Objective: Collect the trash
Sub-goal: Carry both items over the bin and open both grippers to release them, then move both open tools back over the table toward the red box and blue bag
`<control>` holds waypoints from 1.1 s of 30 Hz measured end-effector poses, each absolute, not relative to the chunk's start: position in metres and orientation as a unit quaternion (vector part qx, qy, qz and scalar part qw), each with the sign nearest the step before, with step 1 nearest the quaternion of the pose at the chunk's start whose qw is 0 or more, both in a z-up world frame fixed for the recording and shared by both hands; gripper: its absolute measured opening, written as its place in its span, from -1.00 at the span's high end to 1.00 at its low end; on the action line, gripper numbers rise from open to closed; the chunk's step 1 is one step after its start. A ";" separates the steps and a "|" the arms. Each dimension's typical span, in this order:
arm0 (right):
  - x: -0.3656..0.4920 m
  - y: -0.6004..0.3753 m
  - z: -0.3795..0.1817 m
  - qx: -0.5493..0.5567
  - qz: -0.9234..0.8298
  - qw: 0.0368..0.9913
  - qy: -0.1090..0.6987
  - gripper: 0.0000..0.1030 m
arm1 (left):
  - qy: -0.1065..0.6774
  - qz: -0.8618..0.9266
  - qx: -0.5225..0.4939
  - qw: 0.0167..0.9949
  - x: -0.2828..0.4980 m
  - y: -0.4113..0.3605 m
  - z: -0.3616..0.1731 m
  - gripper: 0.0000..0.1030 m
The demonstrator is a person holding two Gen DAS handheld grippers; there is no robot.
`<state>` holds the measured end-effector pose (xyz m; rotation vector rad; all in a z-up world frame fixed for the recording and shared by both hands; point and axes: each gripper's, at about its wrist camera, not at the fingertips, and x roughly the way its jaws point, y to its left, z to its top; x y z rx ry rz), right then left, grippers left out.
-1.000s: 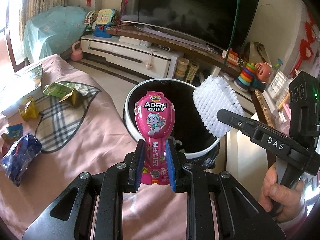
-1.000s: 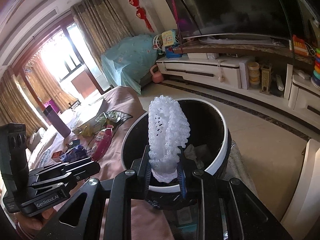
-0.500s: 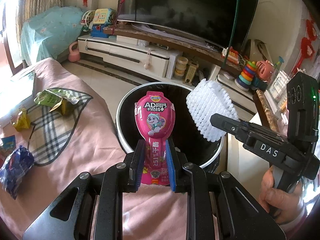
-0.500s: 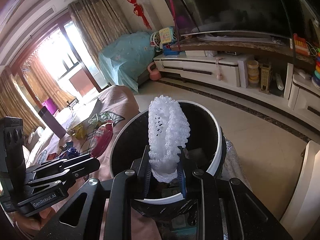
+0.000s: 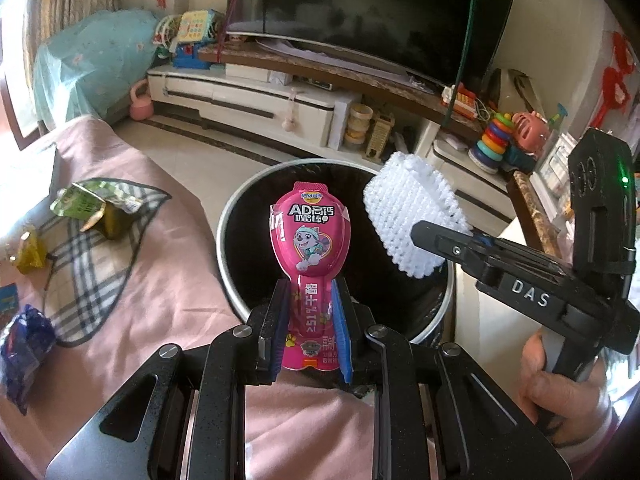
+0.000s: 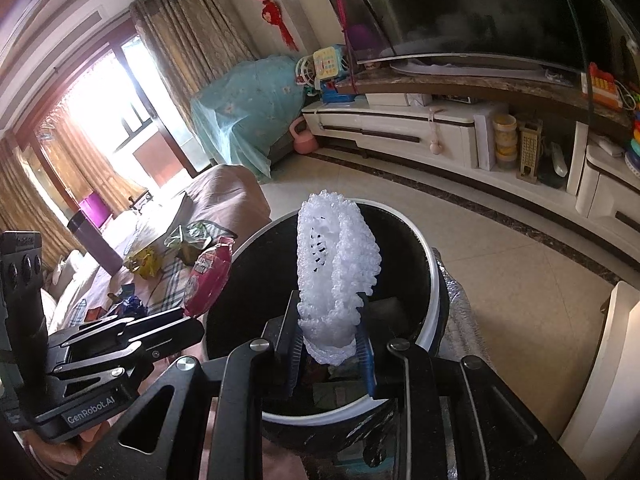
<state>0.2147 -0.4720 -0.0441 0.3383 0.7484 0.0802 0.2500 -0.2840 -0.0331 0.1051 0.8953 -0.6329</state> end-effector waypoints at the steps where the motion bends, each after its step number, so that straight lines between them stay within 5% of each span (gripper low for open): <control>1: 0.216 -0.473 -0.045 0.166 0.039 0.915 0.365 0.48 | 0.427 -0.301 0.049 0.851 0.251 -0.284 -0.034 0.61; 3: 0.219 -0.474 -0.046 0.168 0.039 0.914 0.367 0.42 | 0.432 -0.294 0.044 0.851 0.254 -0.282 -0.036 0.54; 5: 0.221 -0.478 -0.048 0.177 0.041 0.911 0.369 -0.11 | 0.436 -0.292 0.035 0.851 0.255 -0.279 -0.037 0.39; 7: 0.219 -0.479 -0.048 0.185 0.042 0.911 0.367 -0.27 | 0.434 -0.286 0.031 0.854 0.254 -0.274 -0.036 0.20; 15: 0.206 -0.471 -0.040 0.197 0.049 0.914 0.351 -0.34 | 0.429 -0.260 0.006 0.865 0.239 -0.240 -0.035 -0.04; 19: 0.198 -0.454 -0.036 0.198 0.063 0.917 0.342 -0.76 | 0.431 -0.245 -0.007 0.868 0.229 -0.215 -0.038 -0.08; 33: 0.187 -0.368 -0.056 0.197 0.128 0.897 0.374 -0.84 | 0.445 -0.144 -0.072 0.881 0.203 -0.080 -0.065 -0.10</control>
